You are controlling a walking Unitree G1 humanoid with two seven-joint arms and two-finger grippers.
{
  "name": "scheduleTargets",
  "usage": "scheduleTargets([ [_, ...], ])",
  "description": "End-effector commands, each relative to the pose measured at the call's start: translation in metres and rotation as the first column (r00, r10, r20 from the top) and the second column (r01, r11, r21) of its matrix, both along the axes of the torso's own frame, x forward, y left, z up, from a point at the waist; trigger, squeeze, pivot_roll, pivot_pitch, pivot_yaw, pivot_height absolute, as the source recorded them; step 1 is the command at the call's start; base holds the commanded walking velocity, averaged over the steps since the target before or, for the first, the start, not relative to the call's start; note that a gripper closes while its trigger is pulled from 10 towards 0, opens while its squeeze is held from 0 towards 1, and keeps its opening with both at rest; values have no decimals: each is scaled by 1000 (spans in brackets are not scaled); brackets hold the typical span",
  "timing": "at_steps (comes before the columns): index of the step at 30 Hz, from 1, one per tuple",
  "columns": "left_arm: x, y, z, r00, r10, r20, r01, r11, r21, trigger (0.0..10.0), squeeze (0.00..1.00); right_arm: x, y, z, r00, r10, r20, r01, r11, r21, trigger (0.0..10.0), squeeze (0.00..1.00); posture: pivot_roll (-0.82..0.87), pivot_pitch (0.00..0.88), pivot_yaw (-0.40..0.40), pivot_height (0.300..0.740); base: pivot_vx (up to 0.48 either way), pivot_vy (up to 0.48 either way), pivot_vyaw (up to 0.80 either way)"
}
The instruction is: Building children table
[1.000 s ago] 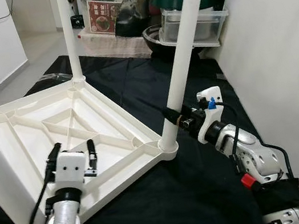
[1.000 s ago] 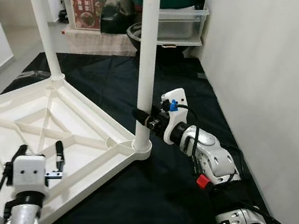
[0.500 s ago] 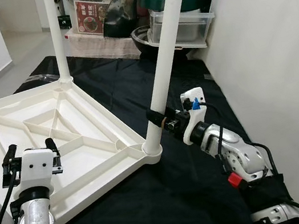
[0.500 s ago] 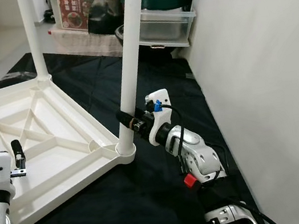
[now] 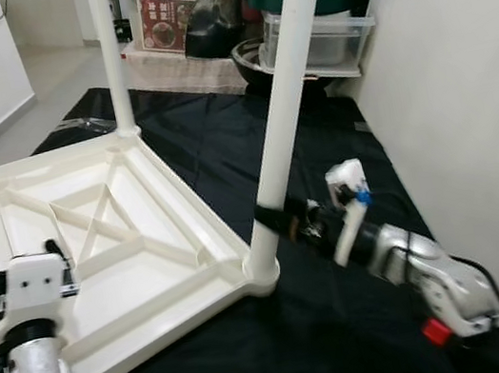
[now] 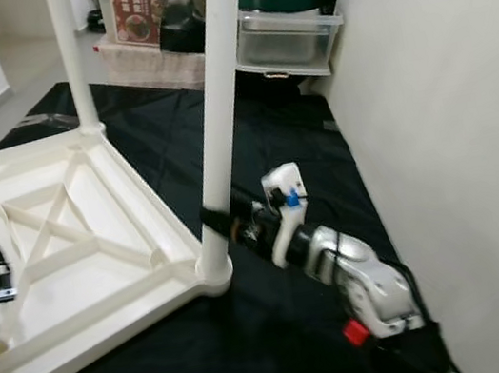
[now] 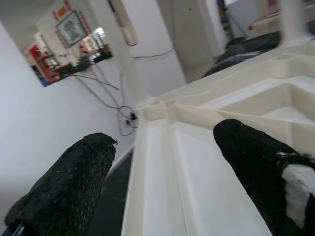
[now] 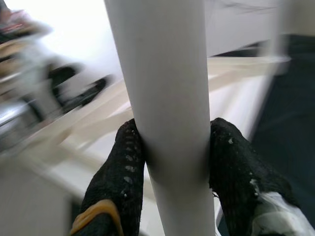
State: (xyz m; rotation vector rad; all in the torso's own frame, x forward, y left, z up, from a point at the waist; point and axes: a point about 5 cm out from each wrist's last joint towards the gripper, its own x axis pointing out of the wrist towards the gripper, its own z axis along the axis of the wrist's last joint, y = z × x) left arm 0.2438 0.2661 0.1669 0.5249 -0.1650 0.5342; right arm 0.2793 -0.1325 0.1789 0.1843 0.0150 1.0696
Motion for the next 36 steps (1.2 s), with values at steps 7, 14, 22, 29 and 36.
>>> scheduleTargets([
  [7,0,1,-1,1000,-6,-21,7,1000,10,10000,0,-19,3,15,969,244,50,-244,970,0,0,0,113,0,-153,740,0,0,0],
  [14,1,13,7,1000,-6,-19,7,999,43,10000,0,-34,2,17,933,358,40,-357,934,-21,0,0,114,0,-153,740,0,0,0],
  [22,2,26,13,999,29,-23,-27,996,80,10000,0,-41,-3,15,899,437,24,-436,899,-52,0,0,114,0,-154,740,0,0,0],
  [29,3,30,16,999,27,-25,-24,995,94,10000,0,-35,-4,15,914,405,18,-404,913,-56,0,0,114,0,-155,740,0,0,0],
  [36,3,31,18,999,24,-25,-21,995,102,10000,0,-34,-2,15,917,399,17,-398,916,-49,0,0,114,0,-155,740,0,0,0],
])
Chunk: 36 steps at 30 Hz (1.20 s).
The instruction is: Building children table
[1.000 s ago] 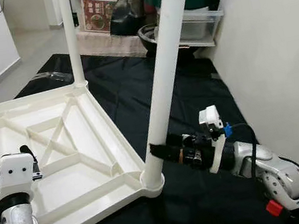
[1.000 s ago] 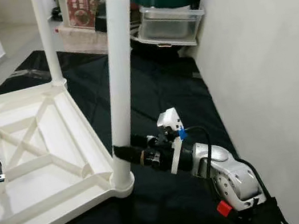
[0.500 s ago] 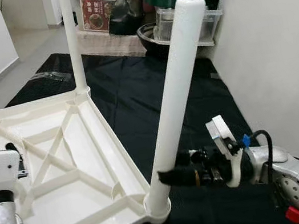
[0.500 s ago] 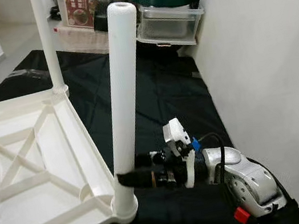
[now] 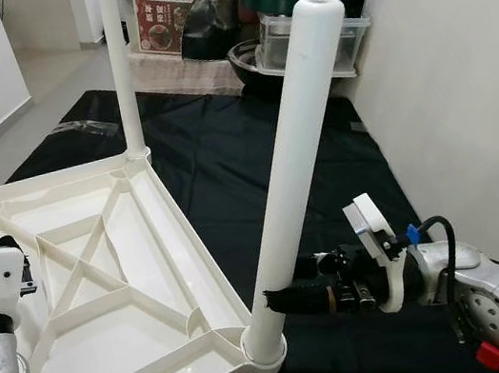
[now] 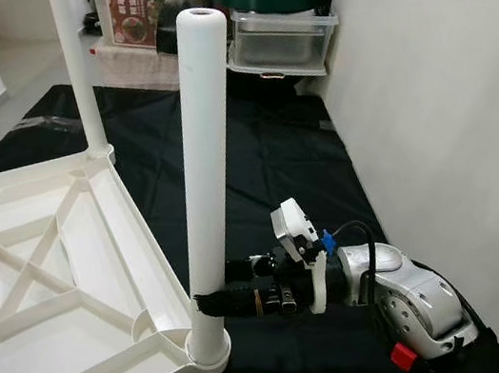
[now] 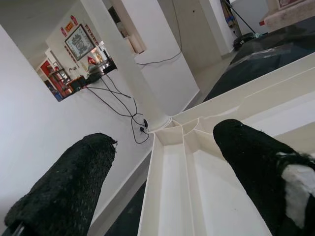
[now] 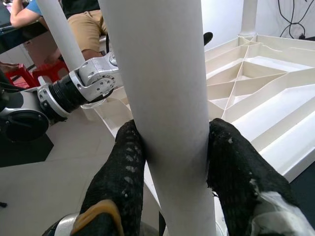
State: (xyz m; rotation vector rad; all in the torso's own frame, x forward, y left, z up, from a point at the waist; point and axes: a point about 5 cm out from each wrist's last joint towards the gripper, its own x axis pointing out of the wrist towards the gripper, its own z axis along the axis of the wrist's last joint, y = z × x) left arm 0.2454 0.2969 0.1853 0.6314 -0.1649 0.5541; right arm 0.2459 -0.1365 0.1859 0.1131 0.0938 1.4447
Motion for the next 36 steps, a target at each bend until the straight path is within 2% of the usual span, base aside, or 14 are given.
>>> scheduleTargets([
  [1,2,1,0,1000,-10,-7,10,1000,4,10000,0,0,2,8,999,30,16,-30,999,40,0,0,114,0,-155,740,0,0,0],
  [3,1,8,2,1000,13,-15,-13,1000,15,10000,0,0,2,7,1000,26,15,-26,999,36,0,0,117,0,-157,740,0,0,0],
  [5,-3,24,5,995,89,-43,-87,995,39,10000,0,3,1,6,1000,0,12,-1,999,33,0,0,118,0,-155,740,0,0,0],
  [12,-8,41,8,983,174,-61,-170,983,68,10000,0,14,-1,6,998,-69,1,69,997,42,0,0,121,0,-157,740,0,0,0],
  [15,-12,64,22,958,287,-23,-284,954,96,10000,0,21,-2,4,993,-122,-3,122,992,44,0,0,124,0,-157,740,0,0,0],
  [20,-10,72,30,952,308,-3,-306,946,105,10000,0,25,-2,2,987,-163,-4,163,986,42,0,0,122,0,-152,740,0,0,0],
  [30,-2,68,31,960,279,-1,-277,955,105,10000,0,33,-3,-2,965,-263,-7,263,964,35,0,0,115,0,-145,740,0,0,0],
  [31,1,63,31,967,255,2,-254,962,103,10000,0,36,-3,-4,960,-280,-20,280,959,29,9333,0,115,0,-146,740,0,0,0],
  [32,4,59,31,974,228,4,-227,969,97,10000,0,37,-2,-4,957,-289,-22,289,957,23,10000,0,115,0,-146,740,0,0,0],
  [36,9,49,30,984,175,9,-175,980,96,10000,0,38,-1,-4,955,-294,-26,294,956,15,10000,0,115,0,-146,740,0,0,0],
])
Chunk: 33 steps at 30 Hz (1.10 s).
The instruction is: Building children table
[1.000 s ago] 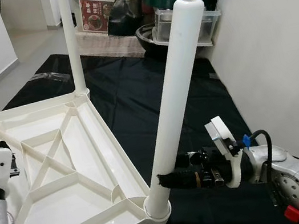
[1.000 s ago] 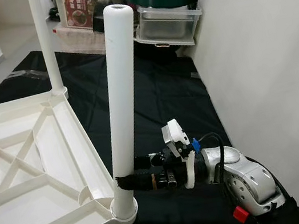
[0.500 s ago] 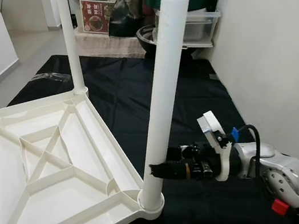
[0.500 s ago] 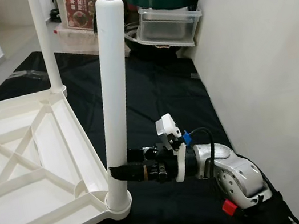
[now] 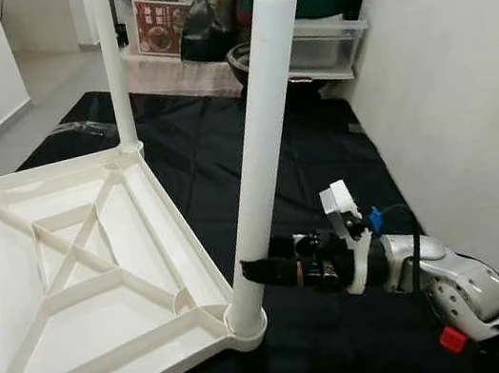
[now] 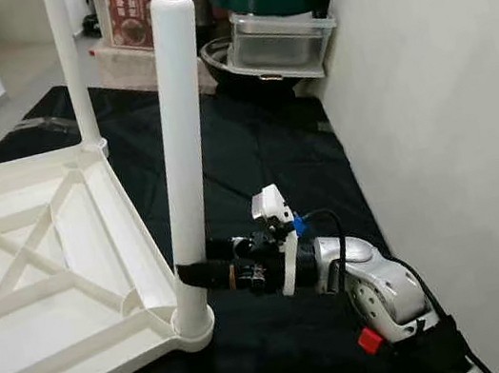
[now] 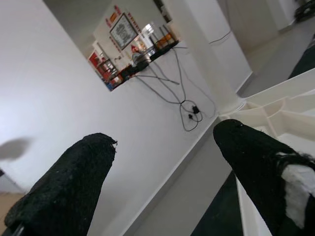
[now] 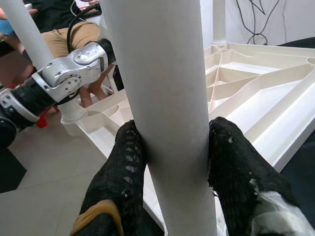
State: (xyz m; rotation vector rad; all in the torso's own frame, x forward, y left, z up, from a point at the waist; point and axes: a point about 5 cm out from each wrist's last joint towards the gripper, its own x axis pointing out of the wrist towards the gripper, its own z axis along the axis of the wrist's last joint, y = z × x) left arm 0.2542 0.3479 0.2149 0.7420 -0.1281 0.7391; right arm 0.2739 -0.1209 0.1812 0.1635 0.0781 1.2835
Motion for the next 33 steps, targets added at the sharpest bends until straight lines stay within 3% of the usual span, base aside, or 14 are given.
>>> scheduleTargets([
  [1,4,-8,-1,999,-51,0,51,999,1,10000,0,11,-17,0,988,-153,13,153,987,-39,10000,0,112,0,-146,740,0,0,0],
  [11,9,-16,-4,995,-98,-17,98,995,-6,10000,0,17,-18,-3,980,-196,14,197,978,-63,10000,0,111,0,-145,740,0,0,0],
  [12,14,-25,-3,985,-173,-5,173,984,-33,10000,0,18,-18,-4,978,-206,14,207,976,-65,10000,0,114,0,-147,740,0,0,0],
  [15,28,-58,1,921,-389,19,389,919,-62,10000,0,21,-16,-4,974,-227,15,228,971,-69,10000,0,112,0,-145,740,0,0,0],
  [19,38,-79,0,876,-482,24,482,871,-95,10000,0,23,-15,-5,972,-235,15,236,969,-68,10000,0,110,0,-143,740,0,0,0],
  [22,50,-125,-3,765,-643,38,640,753,-153,10000,0,29,-16,-4,954,-299,19,300,952,-66,10000,0,100,0,-132,740,0,0,0],
  [23,50,-125,-3,765,-643,38,640,753,-153,10000,0,29,-16,-4,954,-299,19,300,952,-66,10000,0,100,0,-132,740,0,0,0],
  [25,50,-147,-8,701,-712,39,707,686,-175,10000,0,33,-19,-3,939,-344,22,344,937,-62,10000,0,95,0,-129,740,0,0,0],
  [26,50,-147,-8,701,-712,39,707,686,-175,10000,0,33,-19,-3,939,-344,22,344,937,-62,10000,0,95,0,-129,740,0,0,0],
  [27,47,-157,-13,665,-746,33,737,649,-187,10000,0,35,-20,-3,929,-369,24,370,927,-61,10000,0,96,0,-129,740,0,0,0],
  [28,47,-157,-13,665,-746,33,737,649,-187,10000,0,35,-20,-3,929,-369,24,370,927,-61,10000,0,96,0,-129,740,0,0,0],
  [30,42,-172,-19,612,-790,31,777,593,-212,10000,0,39,-21,-4,914,-404,32,405,912,-62,10000,0,99,0,-130,740,0,0,0],
  [31,42,-172,-19,612,-790,31,777,593,-212,10000,0,39,-21,-4,914,-404,32,405,912,-62,10000,0,99,0,-130,740,0,0,0],
  [33,33,-184,-25,569,-821,40,804,546,-235,10000,0,41,-19,-3,906,-424,17,424,905,-35,10000,0,101,0,-130,740,0,0,0],
])
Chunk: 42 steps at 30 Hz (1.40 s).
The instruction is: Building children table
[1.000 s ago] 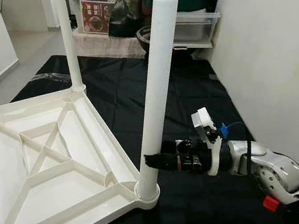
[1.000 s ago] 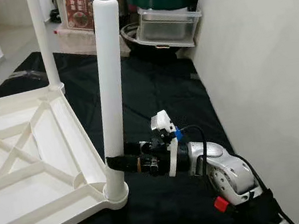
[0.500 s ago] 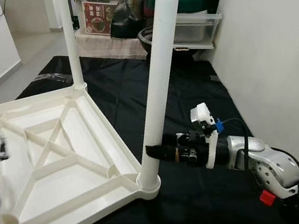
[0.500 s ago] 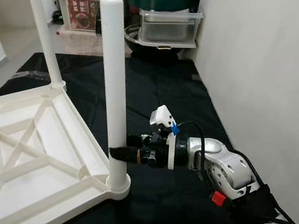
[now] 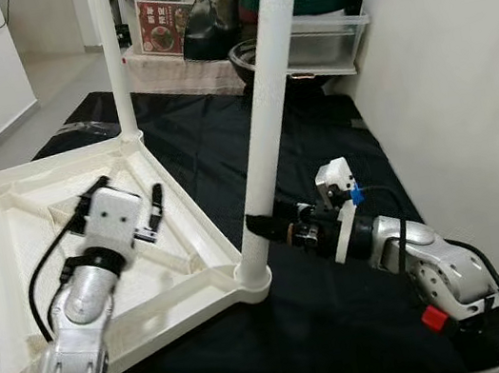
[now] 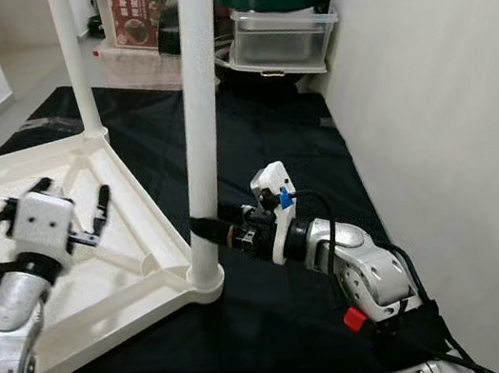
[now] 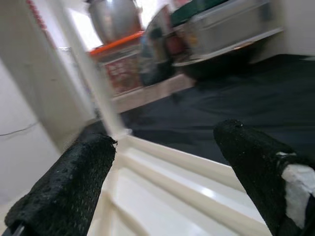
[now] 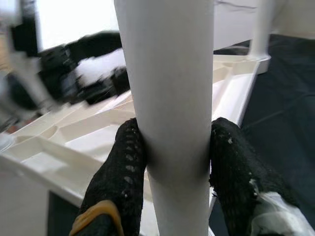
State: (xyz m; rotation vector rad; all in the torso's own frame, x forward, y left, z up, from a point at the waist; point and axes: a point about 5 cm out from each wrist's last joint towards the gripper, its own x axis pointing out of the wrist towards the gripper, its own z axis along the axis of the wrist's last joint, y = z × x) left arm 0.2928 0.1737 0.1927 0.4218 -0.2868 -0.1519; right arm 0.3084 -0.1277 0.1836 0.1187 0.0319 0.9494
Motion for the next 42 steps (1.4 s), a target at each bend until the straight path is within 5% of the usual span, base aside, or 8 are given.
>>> scheduleTargets([
  [1,-9,-13,-4,999,-54,-8,54,998,-21,10000,0,7,-11,-5,994,-102,-38,102,995,16,10000,0,101,0,-130,740,0,0,0],
  [3,-9,-13,-4,999,-54,-8,54,998,-21,10000,0,7,-11,-5,994,-102,-38,102,995,16,10000,0,101,0,-130,740,0,0,0],
  [4,-11,-12,-7,999,-48,-15,47,999,-16,10000,0,7,-10,-4,994,-99,-41,100,994,31,10000,1000,108,0,-135,740,0,0,0],
  [27,-22,-25,-13,994,-101,-40,100,994,-38,10000,0,-12,-46,-13,999,5,-47,-7,999,-44,10000,1000,85,0,-132,740,0,0,0],
  [35,-29,-42,-17,986,-159,-49,155,986,-67,10000,0,13,-79,-10,915,-400,53,404,908,-114,10000,1000,78,0,-131,740,0,0,0],
  [36,-30,-43,-18,985,-164,-50,160,985,-69,10000,0,14,-81,-10,896,-440,60,444,889,-114,10000,863,81,0,-130,740,0,0,0],
  [37,-31,-44,-18,984,-169,-52,165,984,-70,10000,0,14,-82,-11,880,-472,60,476,872,-115,10000,0,81,0,-129,740,0,0,0],
  [42,-33,-45,-19,980,-192,-58,188,979,-76,10000,0,11,-85,-19,848,-527,53,528,837,-145,10000,0,80,0,-132,740,0,0,0],
])
